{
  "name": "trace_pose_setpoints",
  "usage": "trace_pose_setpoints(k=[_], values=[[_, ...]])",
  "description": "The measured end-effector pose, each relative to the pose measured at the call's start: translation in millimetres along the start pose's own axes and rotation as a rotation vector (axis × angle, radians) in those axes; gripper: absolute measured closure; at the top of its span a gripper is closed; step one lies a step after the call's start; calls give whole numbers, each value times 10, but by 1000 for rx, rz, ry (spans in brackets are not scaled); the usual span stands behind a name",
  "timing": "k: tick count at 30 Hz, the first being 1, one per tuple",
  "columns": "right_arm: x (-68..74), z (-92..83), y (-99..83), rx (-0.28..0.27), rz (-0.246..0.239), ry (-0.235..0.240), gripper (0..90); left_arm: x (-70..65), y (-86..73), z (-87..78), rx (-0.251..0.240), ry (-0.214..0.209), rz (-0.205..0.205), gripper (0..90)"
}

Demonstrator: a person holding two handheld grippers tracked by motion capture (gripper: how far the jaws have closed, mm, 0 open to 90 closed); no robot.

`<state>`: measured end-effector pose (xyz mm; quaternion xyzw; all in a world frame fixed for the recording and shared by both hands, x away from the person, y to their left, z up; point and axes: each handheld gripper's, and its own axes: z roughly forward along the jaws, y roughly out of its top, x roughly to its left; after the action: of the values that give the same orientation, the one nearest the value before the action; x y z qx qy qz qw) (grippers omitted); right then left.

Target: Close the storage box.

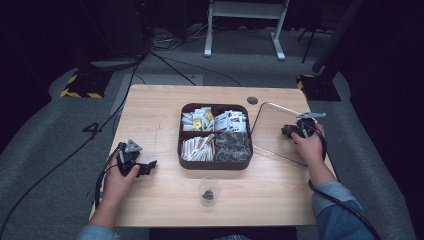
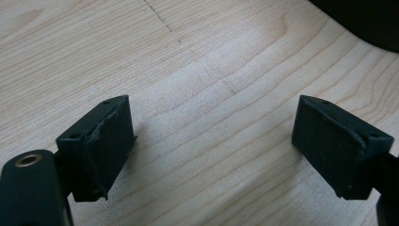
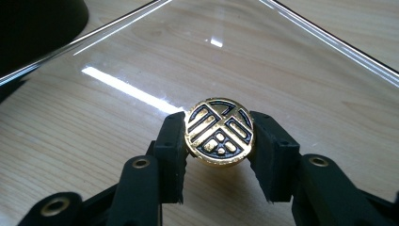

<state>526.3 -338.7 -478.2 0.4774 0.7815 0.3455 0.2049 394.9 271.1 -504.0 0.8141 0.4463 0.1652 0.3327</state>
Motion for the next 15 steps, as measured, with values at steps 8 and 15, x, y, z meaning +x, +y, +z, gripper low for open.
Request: trace_pose_setpoints(k=[8,15], values=[[-48,-189,94,-51,6,11,586,-1,0,0,0,-1,-1,137],[-63,-410,216,-105,7,26,586,-1,0,1,-1,-1,-1,137]])
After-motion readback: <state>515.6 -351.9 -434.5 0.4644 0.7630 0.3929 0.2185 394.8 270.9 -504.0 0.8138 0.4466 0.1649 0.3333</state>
